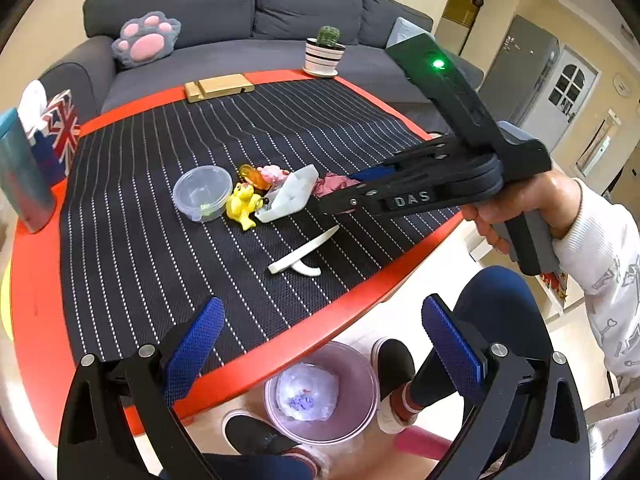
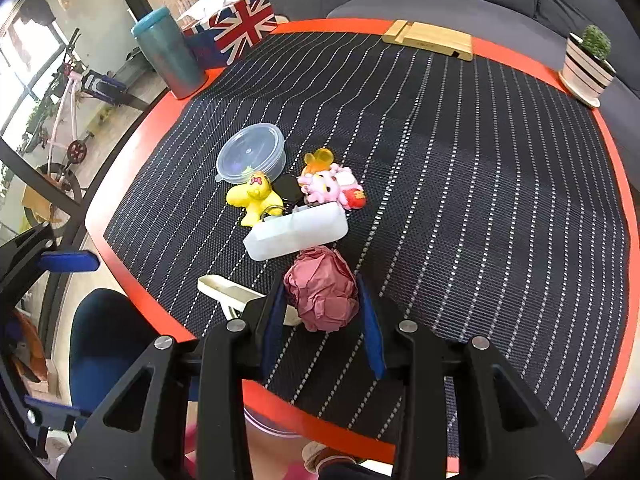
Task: Collect trash
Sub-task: 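Reach to the crumpled pink paper and grasp it with the right tool, then grasp the white plastic stick with the left tool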
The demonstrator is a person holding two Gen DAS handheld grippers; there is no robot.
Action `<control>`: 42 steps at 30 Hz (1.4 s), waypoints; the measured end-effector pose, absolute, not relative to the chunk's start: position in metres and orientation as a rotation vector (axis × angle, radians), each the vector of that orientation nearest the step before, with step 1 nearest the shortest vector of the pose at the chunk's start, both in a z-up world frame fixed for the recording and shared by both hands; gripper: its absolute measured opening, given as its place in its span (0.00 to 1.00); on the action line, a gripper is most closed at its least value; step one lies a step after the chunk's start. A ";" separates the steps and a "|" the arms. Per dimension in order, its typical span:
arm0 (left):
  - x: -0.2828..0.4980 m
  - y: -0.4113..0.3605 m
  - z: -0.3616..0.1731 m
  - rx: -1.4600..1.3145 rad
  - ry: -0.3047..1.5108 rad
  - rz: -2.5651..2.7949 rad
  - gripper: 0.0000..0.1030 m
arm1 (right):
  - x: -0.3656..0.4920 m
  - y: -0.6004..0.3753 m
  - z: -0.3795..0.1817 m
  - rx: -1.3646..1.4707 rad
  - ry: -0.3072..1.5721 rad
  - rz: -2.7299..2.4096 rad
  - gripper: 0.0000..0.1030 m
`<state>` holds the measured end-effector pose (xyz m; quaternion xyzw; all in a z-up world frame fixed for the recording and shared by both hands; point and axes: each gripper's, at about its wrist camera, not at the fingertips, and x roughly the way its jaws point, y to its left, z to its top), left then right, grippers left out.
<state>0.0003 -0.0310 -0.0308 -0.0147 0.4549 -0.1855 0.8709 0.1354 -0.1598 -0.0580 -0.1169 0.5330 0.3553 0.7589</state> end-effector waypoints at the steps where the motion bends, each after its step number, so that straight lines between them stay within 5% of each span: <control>1: 0.003 -0.032 -0.030 -0.026 0.951 -0.392 0.92 | 0.135 -0.163 -0.056 -0.257 1.157 0.767 0.34; 26: 0.069 -0.055 -0.060 0.132 1.030 -0.459 0.92 | 0.134 -0.201 -0.039 -0.204 1.136 0.714 0.34; 42: 0.082 -0.069 -0.085 0.174 1.110 -0.482 0.28 | 0.136 -0.203 -0.043 -0.194 1.141 0.713 0.34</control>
